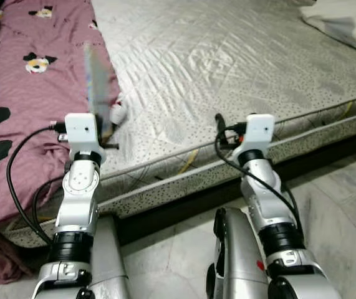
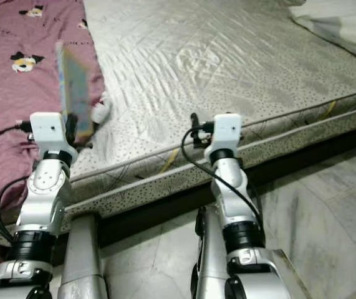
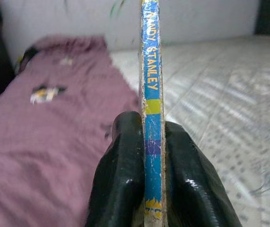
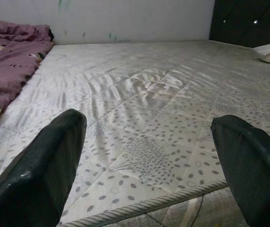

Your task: Clean up the room

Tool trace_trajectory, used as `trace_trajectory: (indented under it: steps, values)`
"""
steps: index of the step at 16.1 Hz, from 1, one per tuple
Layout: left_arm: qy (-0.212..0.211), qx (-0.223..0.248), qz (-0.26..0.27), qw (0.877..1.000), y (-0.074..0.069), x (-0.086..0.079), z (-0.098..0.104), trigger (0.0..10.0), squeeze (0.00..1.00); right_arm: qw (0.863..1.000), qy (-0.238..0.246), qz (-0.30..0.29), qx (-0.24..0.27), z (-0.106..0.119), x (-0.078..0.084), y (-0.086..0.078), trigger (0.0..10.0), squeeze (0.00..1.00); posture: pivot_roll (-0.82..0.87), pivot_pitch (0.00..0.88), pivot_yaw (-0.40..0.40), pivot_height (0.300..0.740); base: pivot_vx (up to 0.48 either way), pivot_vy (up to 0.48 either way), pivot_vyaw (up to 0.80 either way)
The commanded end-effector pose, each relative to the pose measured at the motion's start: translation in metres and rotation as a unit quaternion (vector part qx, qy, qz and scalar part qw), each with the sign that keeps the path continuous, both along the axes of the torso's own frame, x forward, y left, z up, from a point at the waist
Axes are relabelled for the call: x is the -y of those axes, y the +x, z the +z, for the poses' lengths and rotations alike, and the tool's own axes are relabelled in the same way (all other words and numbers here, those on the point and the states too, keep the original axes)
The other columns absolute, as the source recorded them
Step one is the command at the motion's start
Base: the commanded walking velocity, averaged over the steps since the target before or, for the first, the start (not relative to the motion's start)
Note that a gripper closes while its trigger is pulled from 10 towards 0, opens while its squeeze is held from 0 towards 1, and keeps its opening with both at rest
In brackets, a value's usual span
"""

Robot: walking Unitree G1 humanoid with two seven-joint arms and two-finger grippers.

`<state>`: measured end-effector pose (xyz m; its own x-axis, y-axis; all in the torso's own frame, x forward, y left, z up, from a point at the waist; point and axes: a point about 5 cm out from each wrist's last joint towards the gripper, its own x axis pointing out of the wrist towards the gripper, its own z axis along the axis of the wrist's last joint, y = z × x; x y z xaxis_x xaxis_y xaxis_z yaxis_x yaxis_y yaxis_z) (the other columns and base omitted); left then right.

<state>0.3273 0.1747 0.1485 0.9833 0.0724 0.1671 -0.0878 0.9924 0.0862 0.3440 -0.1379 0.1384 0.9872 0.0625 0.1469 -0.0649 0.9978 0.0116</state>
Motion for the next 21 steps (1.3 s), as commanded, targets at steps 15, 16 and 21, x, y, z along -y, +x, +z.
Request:
trace_trajectory:
  steps: [15,16,21]
  values:
    - [0.025,0.021,-0.019,0.999,-0.028,0.007,0.010,10.0,0.00,0.998,0.058,0.013,0.002,0.009,-0.002,-0.030,10.0,0.00,0.05,0.000,0.030,0.536,0.000,0.000,0.00]
    - [0.023,0.018,-0.026,0.999,-0.028,0.008,0.012,10.0,0.00,0.998,0.061,0.015,-0.001,0.010,-0.004,-0.032,10.0,0.00,0.05,0.000,0.035,0.546,0.000,0.000,0.00]
    - [0.025,0.006,-0.032,0.999,-0.030,0.007,0.014,10.0,0.00,0.997,0.069,0.026,-0.013,0.007,-0.014,-0.038,10.0,0.00,0.05,0.000,0.040,0.603,0.000,0.000,0.00]
